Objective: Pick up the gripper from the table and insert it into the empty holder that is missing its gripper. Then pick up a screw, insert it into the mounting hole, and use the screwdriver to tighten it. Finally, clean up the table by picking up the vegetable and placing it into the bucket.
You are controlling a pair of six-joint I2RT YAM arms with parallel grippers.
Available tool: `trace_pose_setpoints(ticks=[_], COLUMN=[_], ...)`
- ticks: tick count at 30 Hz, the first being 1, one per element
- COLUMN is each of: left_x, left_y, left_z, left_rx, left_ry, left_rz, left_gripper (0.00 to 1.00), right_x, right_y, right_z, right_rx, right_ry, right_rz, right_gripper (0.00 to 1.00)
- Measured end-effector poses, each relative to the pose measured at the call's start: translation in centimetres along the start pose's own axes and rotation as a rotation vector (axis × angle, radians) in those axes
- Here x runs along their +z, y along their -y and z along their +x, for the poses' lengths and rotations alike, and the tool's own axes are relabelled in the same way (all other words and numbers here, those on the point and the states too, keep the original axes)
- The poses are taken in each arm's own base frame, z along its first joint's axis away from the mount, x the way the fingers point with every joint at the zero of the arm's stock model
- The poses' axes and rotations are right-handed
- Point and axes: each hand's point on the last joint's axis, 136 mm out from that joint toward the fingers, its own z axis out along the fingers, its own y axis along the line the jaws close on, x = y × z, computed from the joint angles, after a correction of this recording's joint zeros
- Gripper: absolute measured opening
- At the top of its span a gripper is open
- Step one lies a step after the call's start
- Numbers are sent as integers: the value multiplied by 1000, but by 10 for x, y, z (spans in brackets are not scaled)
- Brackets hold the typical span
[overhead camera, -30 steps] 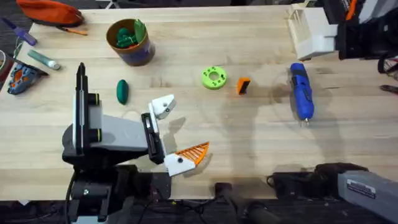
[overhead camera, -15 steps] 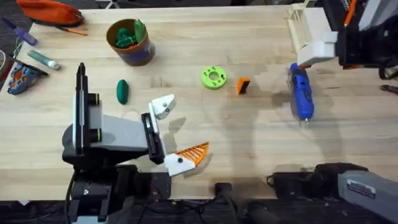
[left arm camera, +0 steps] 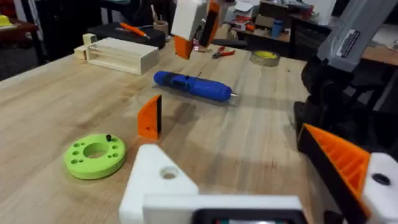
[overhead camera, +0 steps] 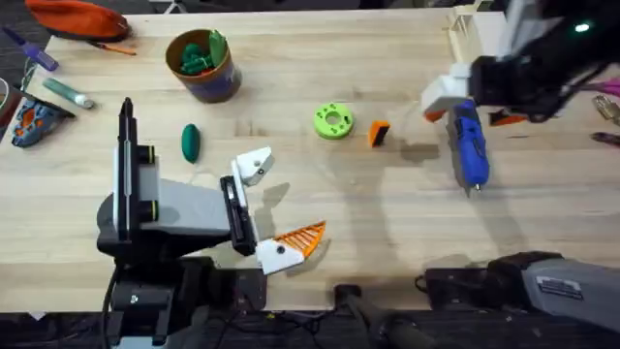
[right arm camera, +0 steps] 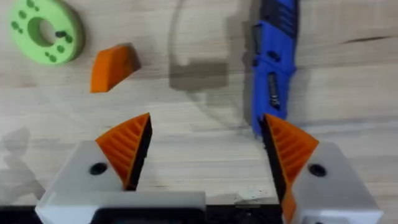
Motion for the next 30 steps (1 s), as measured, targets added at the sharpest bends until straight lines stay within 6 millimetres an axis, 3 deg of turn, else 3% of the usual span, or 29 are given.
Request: trace_pose_setpoints(ticks=[4,11,14,17,21,30], left_x=[0,0,0,0,0,0], left_y=[0,1,1,1,1,1], left_z=[0,0,0,0,0,0], left_rx=[0,0,0,0,0,-1], left_ry=[0,0,0,0,0,0], left_rz=[0,3,3,3,3,7], left_gripper=[986,986,987,986,985,985], right_x=[-3,-46,-56,-51,-33,-5], right_y=[-29,-70,-86,-105,-116,-116], right_z=[3,3,-5,-16,-15,-6], right_rx=[-69,-151,-149,-152,-158,-151], right_ry=[5,46,56,69,22,-21], right_rz=[0,21,20,2,3,16], right_gripper=[994,994,994,994,994,994])
